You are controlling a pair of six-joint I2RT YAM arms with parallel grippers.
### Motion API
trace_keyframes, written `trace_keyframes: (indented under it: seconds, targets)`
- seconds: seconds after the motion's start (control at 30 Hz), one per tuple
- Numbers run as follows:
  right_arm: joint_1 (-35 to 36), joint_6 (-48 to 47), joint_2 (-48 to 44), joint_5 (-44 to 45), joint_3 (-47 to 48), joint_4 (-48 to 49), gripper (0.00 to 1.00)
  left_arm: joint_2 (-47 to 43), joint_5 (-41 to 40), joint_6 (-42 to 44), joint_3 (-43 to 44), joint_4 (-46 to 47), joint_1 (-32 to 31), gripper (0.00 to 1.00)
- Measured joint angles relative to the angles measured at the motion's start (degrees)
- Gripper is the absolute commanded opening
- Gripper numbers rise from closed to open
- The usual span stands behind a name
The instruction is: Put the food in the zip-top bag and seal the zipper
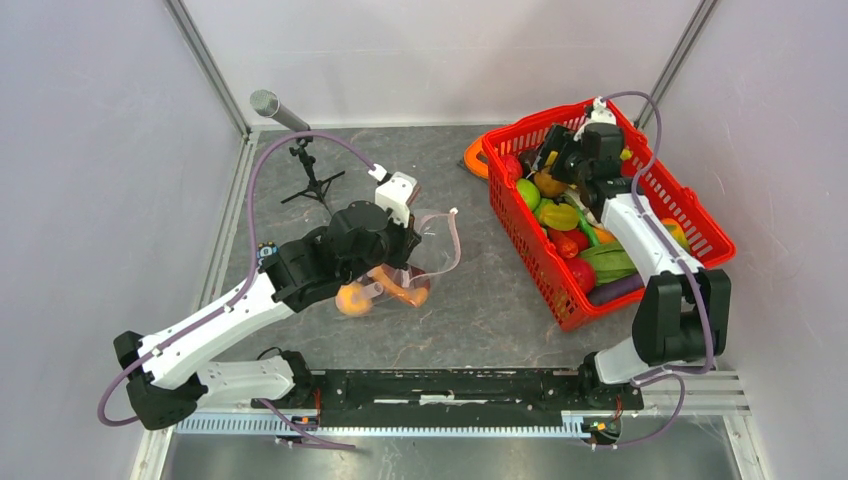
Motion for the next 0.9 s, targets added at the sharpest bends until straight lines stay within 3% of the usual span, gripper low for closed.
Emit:
trace_keyframes:
  seconds: [0.27, 0.3, 0.37, 0.53, 0.63, 0.67, 0.7, 0.9]
  targets:
    - [1.7, 6.4, 3.8, 8.1, 0.2, 3.7, 0.78, 0.0, 0.1, 0.0, -0.1, 0.1, 0.0, 0.02]
    - [1.9, 6.8, 4.3, 8.8, 0.3, 4.1, 0.72, 0.0, 0.1, 0.0, -0.2, 0.1, 0.0, 0.02]
    - [2.1, 7.3, 5.4, 9.7, 0.6, 4.8, 0.5, 0.0, 0.2, 0.0, -0.2, 0.1, 0.0, 0.02]
    - [2.1, 8.3, 6.2, 9.9, 0.8, 6.7, 0.43, 0.0, 0.2, 0.0, -0.2, 0.1, 0.0, 0.02]
    - [2.2, 8.2, 5.5, 9.7, -0.4, 8.0, 0.28, 0.0, 0.2, 0.0, -0.2, 0.2, 0.0, 0.02]
    - [2.2, 8.0, 4.8, 9.7, -1.2, 8.5, 0.12, 0.0, 0.2, 0.0, -0.2, 0.2, 0.0, 0.02]
    - [2.2, 8.2, 3.5, 9.5, -2.6, 9.1, 0.08, 0.0, 0.3, 0.0, -0.2, 0.2, 0.0, 0.02]
    - [2.3, 7.5, -4.5, 6.8, -8.4, 10.6, 0.0, 0.0, 0.5, 0.0, -0.9, 0.3, 0.0, 0.02]
